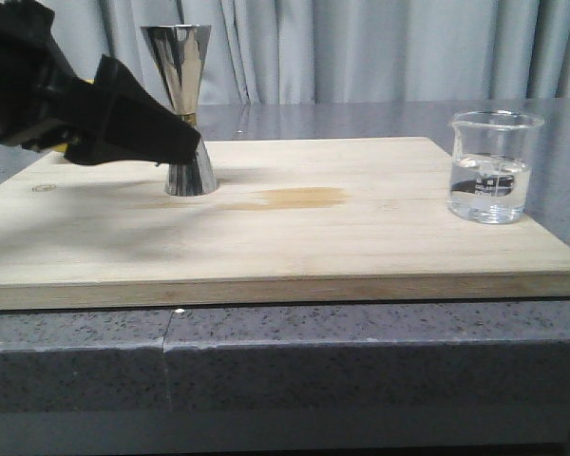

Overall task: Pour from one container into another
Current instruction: 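Reach the left gripper to the silver jigger and grasp its waist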

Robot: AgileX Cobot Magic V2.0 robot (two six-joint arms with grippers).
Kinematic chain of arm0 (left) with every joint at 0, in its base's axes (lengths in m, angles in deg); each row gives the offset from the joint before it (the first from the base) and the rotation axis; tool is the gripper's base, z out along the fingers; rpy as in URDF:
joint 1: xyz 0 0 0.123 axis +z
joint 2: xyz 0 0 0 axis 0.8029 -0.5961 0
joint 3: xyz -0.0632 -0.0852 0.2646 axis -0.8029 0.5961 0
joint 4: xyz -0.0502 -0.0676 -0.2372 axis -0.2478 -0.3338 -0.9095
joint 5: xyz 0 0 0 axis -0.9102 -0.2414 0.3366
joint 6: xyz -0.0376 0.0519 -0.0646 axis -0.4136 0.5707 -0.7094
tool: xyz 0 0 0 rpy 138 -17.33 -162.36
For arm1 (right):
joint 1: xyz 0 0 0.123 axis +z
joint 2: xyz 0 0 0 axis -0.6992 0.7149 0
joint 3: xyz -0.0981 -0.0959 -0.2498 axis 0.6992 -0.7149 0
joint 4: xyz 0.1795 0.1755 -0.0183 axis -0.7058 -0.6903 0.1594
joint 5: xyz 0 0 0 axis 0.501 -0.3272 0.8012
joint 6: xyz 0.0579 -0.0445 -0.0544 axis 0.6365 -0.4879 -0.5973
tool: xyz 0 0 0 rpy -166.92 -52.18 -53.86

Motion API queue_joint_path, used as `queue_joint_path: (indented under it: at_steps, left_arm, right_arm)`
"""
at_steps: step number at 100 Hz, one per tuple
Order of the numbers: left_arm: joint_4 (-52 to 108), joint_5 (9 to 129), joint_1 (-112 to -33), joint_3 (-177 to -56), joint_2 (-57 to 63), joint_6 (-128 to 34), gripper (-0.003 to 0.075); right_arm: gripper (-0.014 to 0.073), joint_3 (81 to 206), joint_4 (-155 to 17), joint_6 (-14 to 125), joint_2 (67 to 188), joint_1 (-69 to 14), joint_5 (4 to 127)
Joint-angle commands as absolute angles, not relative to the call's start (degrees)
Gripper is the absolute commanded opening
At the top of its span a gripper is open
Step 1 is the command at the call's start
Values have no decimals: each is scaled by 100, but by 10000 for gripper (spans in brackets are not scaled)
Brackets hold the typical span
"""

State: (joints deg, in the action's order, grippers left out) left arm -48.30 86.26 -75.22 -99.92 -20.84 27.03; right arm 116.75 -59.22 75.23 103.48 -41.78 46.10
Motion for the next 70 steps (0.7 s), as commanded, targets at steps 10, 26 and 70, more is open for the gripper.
queue_joint_path:
  at_steps: [10, 26, 70]
  left_arm:
    - [-5147, 9095, -7584, -10208, -2195, 2941, 586]
    - [-5147, 9138, -7584, -10322, -2285, 3021, 586]
    - [-5147, 9151, -7584, -10840, -2401, 3170, 586]
  right_arm:
    - [42, 11882, -5936, 7458, 10402, -4206, 5059]
    - [42, 11882, -5936, 7458, 10402, -4206, 5059]
    - [42, 11882, -5936, 7458, 10402, -4206, 5059]
